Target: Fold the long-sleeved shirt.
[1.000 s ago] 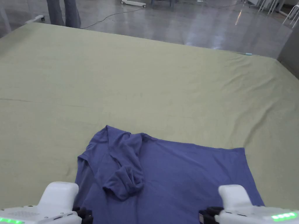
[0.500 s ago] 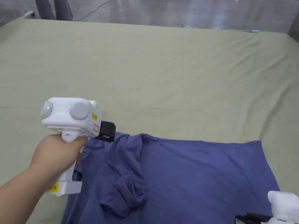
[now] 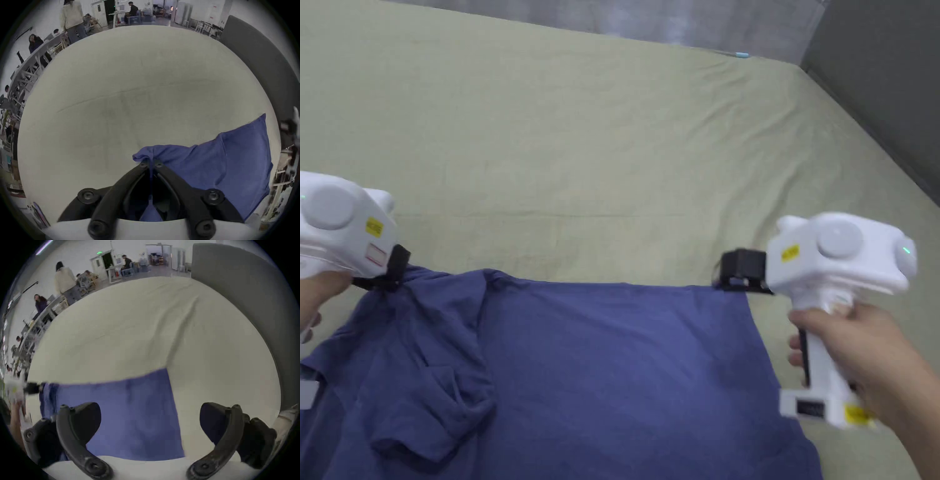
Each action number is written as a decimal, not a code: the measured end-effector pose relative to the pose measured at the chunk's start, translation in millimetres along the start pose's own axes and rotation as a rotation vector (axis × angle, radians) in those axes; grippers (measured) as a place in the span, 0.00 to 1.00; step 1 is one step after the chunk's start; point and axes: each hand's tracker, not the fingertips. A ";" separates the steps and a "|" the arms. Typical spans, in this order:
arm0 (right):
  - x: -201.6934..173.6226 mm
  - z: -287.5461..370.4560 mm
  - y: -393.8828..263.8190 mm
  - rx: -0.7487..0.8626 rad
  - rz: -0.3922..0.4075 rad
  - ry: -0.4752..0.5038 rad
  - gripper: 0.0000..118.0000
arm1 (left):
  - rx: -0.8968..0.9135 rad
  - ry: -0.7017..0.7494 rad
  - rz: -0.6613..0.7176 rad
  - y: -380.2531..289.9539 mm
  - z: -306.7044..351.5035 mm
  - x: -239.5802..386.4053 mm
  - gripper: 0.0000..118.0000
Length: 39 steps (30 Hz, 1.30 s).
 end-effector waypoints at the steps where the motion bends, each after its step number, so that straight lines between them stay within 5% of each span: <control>1: -0.7 -14.1 14.4 -0.033 -0.006 -0.014 1.00 | 0.002 -0.006 0.005 1.0 3.0 -2.4 0.00; 5: -9.1 -64.1 42.9 -0.173 -0.012 -0.064 0.94 | 0.002 -0.004 -0.011 -4.6 23.2 7.1 0.00; 8: -12.2 -84.6 41.9 -0.201 -0.043 -0.089 0.43 | 0.001 -0.003 -0.021 -7.4 25.3 13.9 0.00; 10: -12.7 -73.1 36.7 -0.180 -0.027 -0.094 0.43 | -0.006 -0.001 -0.035 -5.6 25.9 16.2 0.00; 11: -14.0 -65.9 37.8 -0.181 -0.025 -0.097 0.33 | -0.011 0.005 -0.049 -6.9 26.8 18.2 0.00; 12: -14.6 -58.5 36.1 -0.180 -0.022 -0.096 0.05 | -0.017 0.011 -0.062 -7.8 28.5 19.8 0.00; 13: -16.5 -50.8 29.3 -0.179 0.001 -0.078 0.00 | -0.016 0.012 -0.063 -8.6 31.9 20.5 0.00; 24: 11.7 87.7 -82.3 -0.040 0.241 0.074 0.00 | 0.036 -0.059 -0.142 -81.2 131.1 34.8 0.00; 29: 44.4 131.8 -171.7 -0.032 0.253 0.077 0.00 | -0.038 -0.080 -0.176 -170.9 158.6 35.8 0.00; 39: 76.9 92.0 -290.9 -0.104 0.304 -0.019 0.00 | -0.216 -0.089 -0.183 -302.3 135.8 55.5 0.00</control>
